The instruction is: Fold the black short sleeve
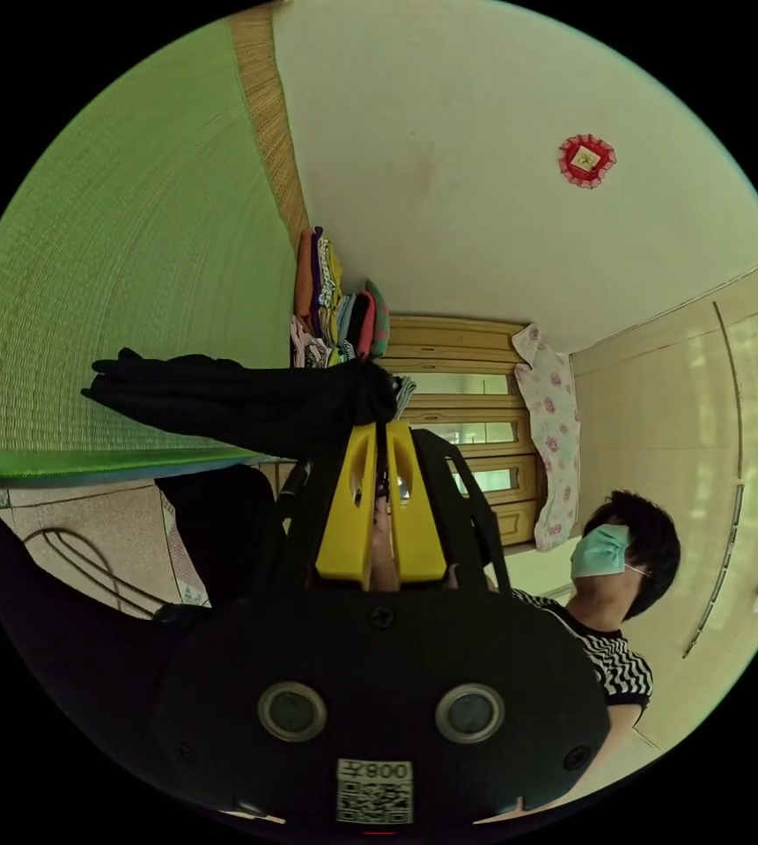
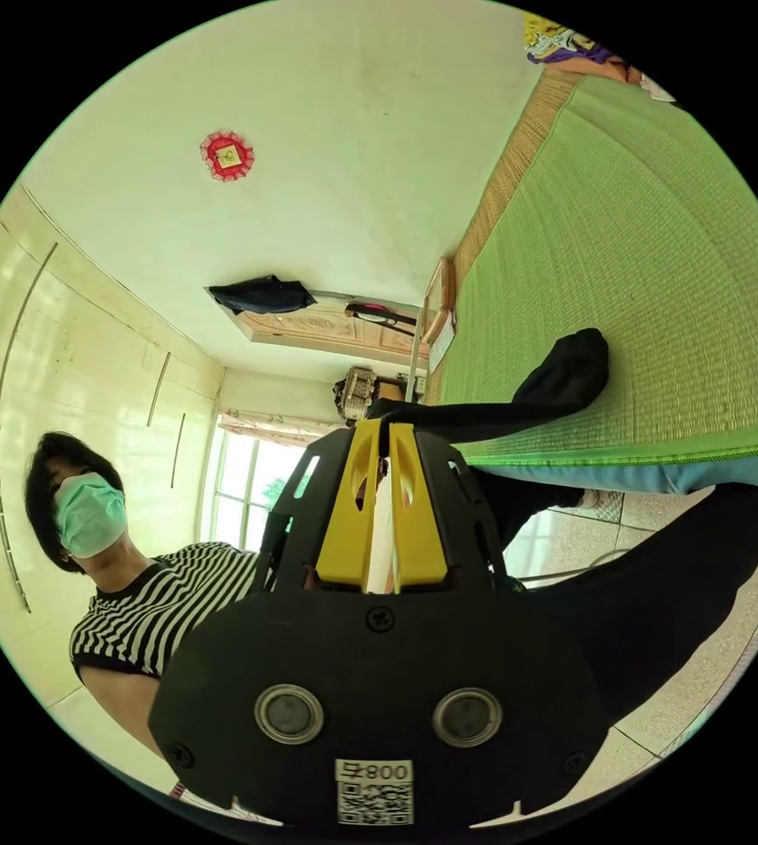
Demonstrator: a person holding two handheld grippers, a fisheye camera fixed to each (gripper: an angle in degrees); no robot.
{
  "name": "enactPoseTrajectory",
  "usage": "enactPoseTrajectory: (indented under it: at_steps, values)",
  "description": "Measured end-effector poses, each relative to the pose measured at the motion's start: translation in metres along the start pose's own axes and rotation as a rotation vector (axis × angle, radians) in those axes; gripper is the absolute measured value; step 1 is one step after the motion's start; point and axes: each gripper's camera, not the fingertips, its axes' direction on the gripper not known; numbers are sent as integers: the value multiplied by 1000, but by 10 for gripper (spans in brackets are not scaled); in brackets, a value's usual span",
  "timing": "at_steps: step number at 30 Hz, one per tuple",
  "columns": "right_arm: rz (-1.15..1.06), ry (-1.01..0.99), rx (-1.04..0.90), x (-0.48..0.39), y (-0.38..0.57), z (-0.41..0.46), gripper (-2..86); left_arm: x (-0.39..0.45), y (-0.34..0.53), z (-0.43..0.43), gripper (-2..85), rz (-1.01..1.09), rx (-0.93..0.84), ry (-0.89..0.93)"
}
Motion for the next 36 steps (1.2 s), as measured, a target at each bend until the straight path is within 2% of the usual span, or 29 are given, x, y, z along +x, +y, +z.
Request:
enactPoseTrajectory:
  at_steps: [5, 11, 18, 23, 27, 30, 32, 36]
  values:
    - [-13, 5, 48, 31, -32, -49, 16, 54, -77, 69, 19, 11, -57, -5]
    - [-46, 59, 69, 66, -124, -104, 16, 118, -193, 155, 19, 45, -99, -58]
    - [-151, 158, 78, 70, -330, -176, 15, 206, -363, 270, 18, 143, -43, -80]
    - [-305, 221, 128, 23, -465, -239, 15, 316, -487, 382, 17, 358, 23, -48]
    - [-404, 418, 171, 0, -528, -299, 15, 372, -541, 464, 18, 513, 16, -50]
    - [-346, 573, 208, 36, -547, -347, 15, 374, -574, 539, 18, 530, -27, -39]
    - [-254, 646, 236, 79, -553, -376, 14, 348, -592, 601, 18, 464, -86, -38]
    - [32, 751, 273, 202, -552, -431, 13, 290, -603, 684, 18, 296, -196, -169]
